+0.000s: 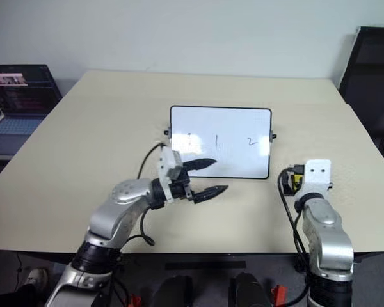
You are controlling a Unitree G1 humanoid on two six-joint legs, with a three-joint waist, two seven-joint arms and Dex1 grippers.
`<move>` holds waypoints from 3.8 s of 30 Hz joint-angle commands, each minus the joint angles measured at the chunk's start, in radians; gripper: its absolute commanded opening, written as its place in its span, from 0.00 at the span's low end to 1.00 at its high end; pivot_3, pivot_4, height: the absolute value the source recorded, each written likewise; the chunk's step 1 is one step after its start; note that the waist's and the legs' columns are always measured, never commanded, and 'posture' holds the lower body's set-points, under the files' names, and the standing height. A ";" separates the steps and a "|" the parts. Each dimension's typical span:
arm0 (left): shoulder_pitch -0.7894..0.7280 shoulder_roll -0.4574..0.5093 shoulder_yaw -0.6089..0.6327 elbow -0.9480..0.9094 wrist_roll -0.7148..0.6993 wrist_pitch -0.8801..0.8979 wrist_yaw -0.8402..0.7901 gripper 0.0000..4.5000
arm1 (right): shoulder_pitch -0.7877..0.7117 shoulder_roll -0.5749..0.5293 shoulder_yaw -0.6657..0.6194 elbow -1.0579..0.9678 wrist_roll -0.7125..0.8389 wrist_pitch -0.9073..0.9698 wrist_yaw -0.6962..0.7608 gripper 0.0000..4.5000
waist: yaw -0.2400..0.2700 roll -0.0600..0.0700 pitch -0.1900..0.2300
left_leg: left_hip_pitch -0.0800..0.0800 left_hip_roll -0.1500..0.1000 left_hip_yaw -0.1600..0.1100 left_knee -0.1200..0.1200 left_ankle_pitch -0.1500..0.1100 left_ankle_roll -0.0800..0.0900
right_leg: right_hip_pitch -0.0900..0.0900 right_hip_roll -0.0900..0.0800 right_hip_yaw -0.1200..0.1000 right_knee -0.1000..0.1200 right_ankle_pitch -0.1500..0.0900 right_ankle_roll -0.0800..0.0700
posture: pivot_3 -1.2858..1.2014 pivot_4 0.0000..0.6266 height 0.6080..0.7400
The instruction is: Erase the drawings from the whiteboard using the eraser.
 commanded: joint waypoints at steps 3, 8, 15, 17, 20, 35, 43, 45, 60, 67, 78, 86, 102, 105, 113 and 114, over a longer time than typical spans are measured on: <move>-0.085 -0.017 -0.044 0.115 0.049 -0.108 -0.102 1.00 | -0.044 -0.007 -0.008 0.011 -0.001 0.053 -0.014 0.99 | 0.001 0.000 0.000 | -0.002 0.000 0.000 0.000 0.000 0.000 | -0.001 0.000 0.000 0.000 0.000 -0.001 | 0.52 0.24 1.00; -0.121 -0.031 -0.064 0.206 0.088 -0.192 -0.156 1.00 | -0.056 0.000 -0.020 0.039 0.004 0.088 -0.022 0.99 | -0.001 0.000 0.000 | -0.002 0.000 0.000 0.000 0.000 0.000 | -0.001 0.000 -0.001 0.000 0.000 0.000 | 0.52 0.24 1.00; -0.120 -0.035 -0.061 0.245 0.114 -0.246 -0.193 1.00 | -0.078 -0.002 -0.041 0.086 0.014 0.082 -0.016 0.99 | -0.001 0.000 0.000 | -0.002 0.000 0.000 0.000 0.000 0.000 | -0.001 0.000 0.000 0.000 0.000 0.000 | 0.52 0.24 1.00; -0.119 -0.035 -0.058 0.247 0.118 -0.254 -0.195 1.00 | -0.086 -0.003 -0.047 0.101 0.016 0.077 -0.016 0.99 | 0.000 0.000 0.000 | -0.002 0.000 0.000 0.000 0.000 0.000 | -0.001 0.000 0.000 0.000 0.000 0.000 | 0.52 0.24 1.00; -0.116 -0.035 -0.054 0.245 0.123 -0.261 -0.197 1.00 | -0.098 -0.004 -0.054 0.122 0.018 0.070 -0.018 0.99 | 0.000 0.000 0.000 | -0.002 0.000 0.000 0.000 0.000 0.000 | -0.001 0.000 -0.001 0.000 0.000 0.000 | 0.52 0.24 1.00; -0.115 -0.033 -0.047 0.233 0.132 -0.268 -0.179 1.00 | -0.117 0.038 -0.108 0.140 0.025 0.093 -0.063 0.78 | -0.001 0.000 0.000 | -0.002 0.000 0.000 0.000 0.000 0.000 | -0.001 0.000 -0.001 0.000 0.000 0.000 | 0.52 0.24 1.00; -0.121 -0.036 -0.048 0.233 0.129 -0.270 -0.175 1.00 | -0.115 0.041 -0.119 0.125 0.030 0.098 -0.082 0.71 | -0.001 0.000 0.000 | -0.002 0.001 -0.001 0.000 0.000 0.000 | -0.001 0.000 -0.001 0.000 0.000 0.000 | 0.52 0.24 1.00; -0.123 -0.035 -0.047 0.233 0.129 -0.270 -0.175 1.00 | -0.116 0.042 -0.122 0.124 0.032 0.099 -0.086 0.71 | -0.001 0.000 0.000 | -0.002 0.000 -0.001 0.000 0.000 0.000 | -0.001 0.000 -0.001 0.000 0.000 0.000 | 0.52 0.24 1.00; -0.129 -0.039 -0.042 0.236 0.131 -0.271 -0.165 1.00 | -0.136 0.042 -0.133 0.127 0.050 0.094 -0.097 0.71 | -0.001 0.000 0.000 | -0.002 0.000 -0.001 0.000 0.000 0.000 | -0.001 0.000 -0.001 0.000 0.000 0.000 | 0.52 0.24 1.00; -0.131 -0.039 -0.040 0.237 0.133 -0.271 -0.161 1.00 | -0.112 -0.011 -0.061 0.131 0.016 0.029 -0.065 0.71 | -0.001 0.001 0.001 | -0.002 0.000 0.000 0.000 0.000 0.000 | -0.001 0.000 0.000 0.000 0.000 0.000 | 0.52 0.24 1.00; -0.128 -0.043 -0.042 0.236 0.132 -0.272 -0.158 1.00 | -0.199 0.118 -0.247 0.111 0.149 0.165 -0.122 0.71 | -0.001 0.001 0.001 | -0.002 0.001 -0.003 0.000 0.000 0.000 | -0.001 0.000 -0.001 0.000 0.000 0.000 | 0.52 0.24 1.00; -0.129 -0.042 -0.042 0.240 0.135 -0.277 -0.157 1.00 | -0.255 0.110 -0.295 0.135 0.173 0.211 -0.145 0.71 | -0.001 0.001 0.001 | -0.002 0.001 -0.002 0.000 0.000 0.000 | -0.001 0.000 -0.001 -0.001 0.000 0.000 | 0.52 0.24 1.00; -0.135 -0.040 -0.042 0.249 0.136 -0.280 -0.157 1.00 | -0.235 0.096 -0.272 0.131 0.164 0.230 -0.143 0.01 | -0.002 0.002 0.001 | -0.002 0.001 -0.002 0.000 0.000 0.000 | -0.001 0.000 -0.001 -0.001 0.000 0.000 | 0.52 0.24 1.00; -0.134 -0.042 -0.043 0.251 0.136 -0.282 -0.156 1.00 | -0.226 0.074 -0.247 0.133 0.156 0.221 -0.131 0.01 | -0.002 0.002 0.001 | -0.002 0.001 -0.002 0.000 0.000 0.000 | -0.001 0.000 -0.001 -0.001 0.000 0.000 | 0.52 0.24 1.00; -0.124 -0.044 -0.046 0.246 0.136 -0.284 -0.153 1.00 | -0.222 0.051 -0.229 0.135 0.155 0.217 -0.129 0.51 | -0.002 0.002 0.001 | -0.002 0.001 -0.002 0.000 0.000 0.000 | -0.002 0.000 0.000 -0.001 0.000 0.000 | 0.52 0.24 1.00; -0.123 -0.044 -0.046 0.245 0.136 -0.284 -0.153 1.00 | -0.224 0.051 -0.231 0.135 0.158 0.220 -0.128 0.51 | -0.002 0.002 0.001 | -0.002 0.001 -0.002 0.000 0.000 0.000 | -0.002 0.000 -0.001 -0.001 0.000 0.000 | 0.52 0.24 1.00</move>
